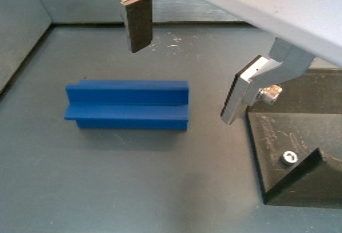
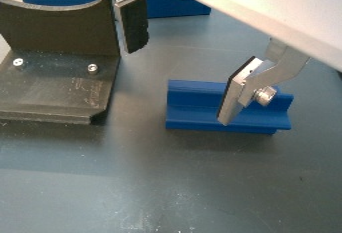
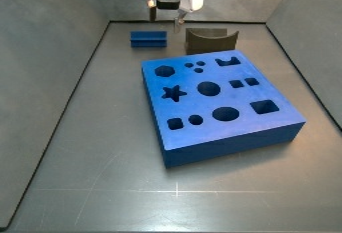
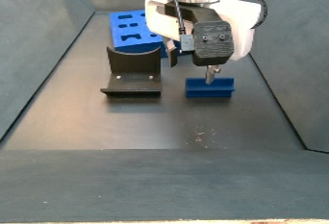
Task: Pick up the star object. Move up. Place the star object on the fixture. Regrasp the star object. Move to above the board. Insert the star object.
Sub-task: Pick up the star object.
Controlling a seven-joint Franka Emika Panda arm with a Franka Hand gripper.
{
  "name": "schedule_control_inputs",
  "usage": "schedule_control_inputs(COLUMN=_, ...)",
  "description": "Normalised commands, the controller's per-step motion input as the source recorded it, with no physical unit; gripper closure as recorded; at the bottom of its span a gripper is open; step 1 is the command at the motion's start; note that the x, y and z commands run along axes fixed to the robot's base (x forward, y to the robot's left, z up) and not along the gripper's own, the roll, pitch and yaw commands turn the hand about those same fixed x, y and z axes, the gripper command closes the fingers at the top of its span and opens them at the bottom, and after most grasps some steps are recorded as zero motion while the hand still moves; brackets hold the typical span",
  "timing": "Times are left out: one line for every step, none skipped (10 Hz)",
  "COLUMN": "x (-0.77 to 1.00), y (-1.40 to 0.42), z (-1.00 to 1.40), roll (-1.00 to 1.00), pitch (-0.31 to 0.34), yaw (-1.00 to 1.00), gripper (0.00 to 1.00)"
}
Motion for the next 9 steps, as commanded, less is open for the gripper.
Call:
schedule_control_inputs(x=0.0, y=0.0, z=-0.25, roll=0.0, pitch=-0.06, yaw=-1.0, gripper=0.0)
schedule_control_inputs(x=0.0, y=0.0, z=-0.28, roll=0.0, pitch=-0.043, yaw=-1.0, gripper=0.0)
schedule_control_inputs(x=0.0, y=0.0, z=-0.29, roll=0.0, pitch=-0.034, yaw=-1.0, gripper=0.0)
schedule_control_inputs(x=0.0, y=0.0, z=-0.29, roll=0.0, pitch=-0.034, yaw=-1.0, gripper=0.0)
schedule_control_inputs(x=-0.18, y=0.07, z=-0.11, roll=0.0, pitch=0.0, yaw=-0.81, gripper=0.0)
schedule_control_inputs(x=0.0, y=0.0, z=0.0, roll=0.01, pitch=-0.029, yaw=0.0, gripper=0.0)
schedule_control_inputs(x=-0.38, y=0.04, z=-0.28, roll=0.0, pitch=0.0, yaw=-0.79, gripper=0.0)
schedule_control_inputs(x=-0.05, y=0.0, z=-0.28, roll=0.0, pitch=0.0, yaw=-1.0, gripper=0.0)
schedule_control_inputs(x=0.0, y=0.0, z=-0.28, roll=0.0, pitch=-0.014, yaw=-1.0, gripper=0.0)
